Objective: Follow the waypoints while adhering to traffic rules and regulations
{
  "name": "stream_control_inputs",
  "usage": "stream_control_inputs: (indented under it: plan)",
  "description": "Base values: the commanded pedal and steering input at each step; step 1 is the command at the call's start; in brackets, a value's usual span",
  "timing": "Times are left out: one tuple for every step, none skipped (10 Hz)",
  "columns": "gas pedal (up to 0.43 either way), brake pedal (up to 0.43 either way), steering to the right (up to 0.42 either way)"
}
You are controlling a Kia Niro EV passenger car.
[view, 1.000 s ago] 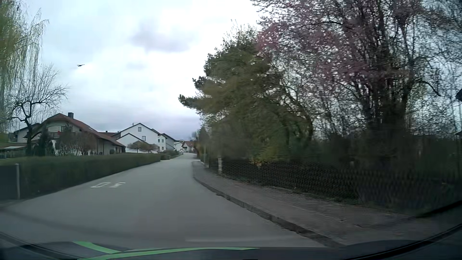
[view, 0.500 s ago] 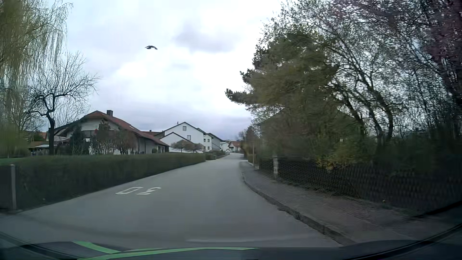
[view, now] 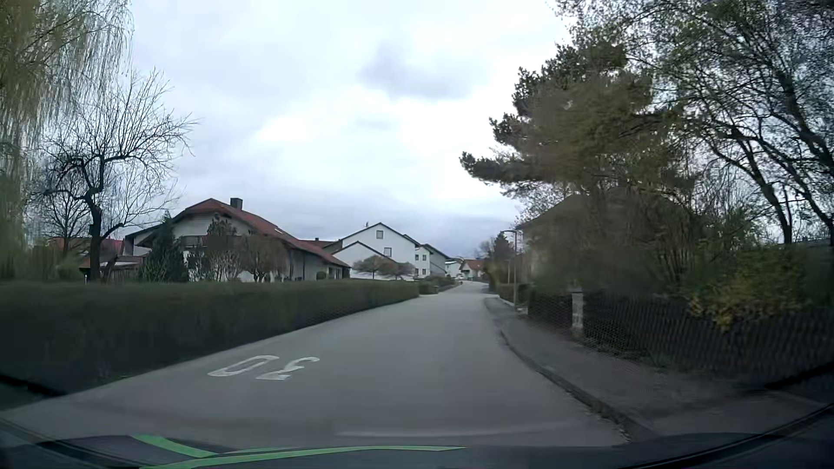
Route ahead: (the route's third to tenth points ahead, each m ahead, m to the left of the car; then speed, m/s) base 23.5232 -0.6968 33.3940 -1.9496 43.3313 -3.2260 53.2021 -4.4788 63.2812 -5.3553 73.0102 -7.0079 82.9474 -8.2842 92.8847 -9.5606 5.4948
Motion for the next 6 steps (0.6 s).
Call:
stream_control_inputs:
  plan:
    - [0.15,0.0,-0.062]
    - [0.157,0.0,-0.05]
    - [0.157,0.0,-0.035]
    - [0.157,0.0,-0.011]
    - [0.157,0.0,0.003]
    - [0.157,0.0,0.012]
